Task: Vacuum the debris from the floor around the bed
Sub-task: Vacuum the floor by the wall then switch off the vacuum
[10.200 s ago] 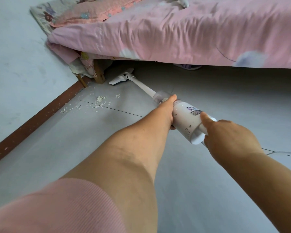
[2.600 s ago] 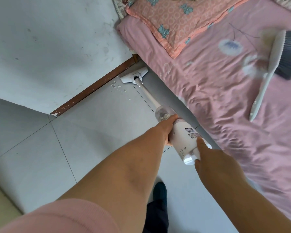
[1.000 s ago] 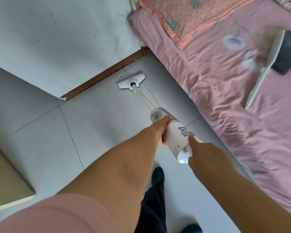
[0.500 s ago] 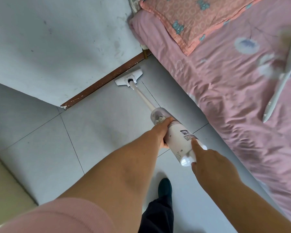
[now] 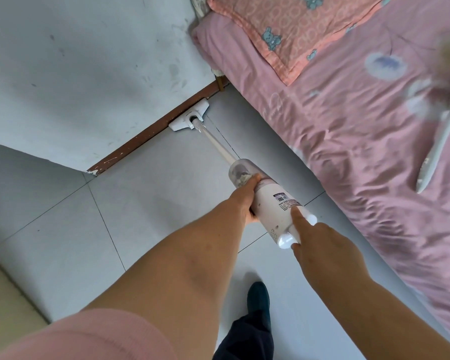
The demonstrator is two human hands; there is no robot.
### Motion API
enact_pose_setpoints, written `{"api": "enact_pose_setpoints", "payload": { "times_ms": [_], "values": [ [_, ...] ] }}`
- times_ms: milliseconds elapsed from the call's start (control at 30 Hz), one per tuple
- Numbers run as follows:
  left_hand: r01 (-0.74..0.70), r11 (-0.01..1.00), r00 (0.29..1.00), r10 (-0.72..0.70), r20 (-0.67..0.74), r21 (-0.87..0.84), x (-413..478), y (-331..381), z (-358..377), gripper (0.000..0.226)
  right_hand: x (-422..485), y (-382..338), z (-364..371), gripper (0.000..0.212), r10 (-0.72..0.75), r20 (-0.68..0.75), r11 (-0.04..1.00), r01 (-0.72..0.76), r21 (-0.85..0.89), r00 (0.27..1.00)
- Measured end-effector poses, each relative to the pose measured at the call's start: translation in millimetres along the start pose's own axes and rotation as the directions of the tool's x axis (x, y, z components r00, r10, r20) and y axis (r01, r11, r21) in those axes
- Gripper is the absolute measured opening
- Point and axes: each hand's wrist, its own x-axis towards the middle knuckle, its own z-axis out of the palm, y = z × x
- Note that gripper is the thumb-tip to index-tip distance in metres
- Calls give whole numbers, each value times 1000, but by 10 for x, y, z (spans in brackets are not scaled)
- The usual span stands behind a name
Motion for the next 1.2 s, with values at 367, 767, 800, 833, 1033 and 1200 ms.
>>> {"api": "enact_pose_setpoints", "payload": {
  "times_ms": [367,767,800,833,1033,1200],
  "values": [
    [35,999,999,-35,-20,38,-134,-249,-7,50,-297,82,84,72,-20,-33,1000,20,-10,999],
    [67,998,998,-67,3,-2,-614,-938,136,52,-984,373,103,67,-18,26,1000,18,-18,999],
    [68,998,998,-68,2,-4,-635,-964,134,53,-1015,377,105,68,-19,31,1000,20,-20,999],
    [67,998,998,-67,2,-3,-654,-972,132,54,-1036,374,100,68,-22,33,1000,23,-17,999],
    [70,998,998,-70,-12,8,-568,-707,43,56,-822,246,41,66,-50,6,998,50,29,999],
    [61,998,998,-60,-26,22,-319,-349,-40,52,-444,79,14,64,-30,-14,998,30,58,999]
  ]
}}
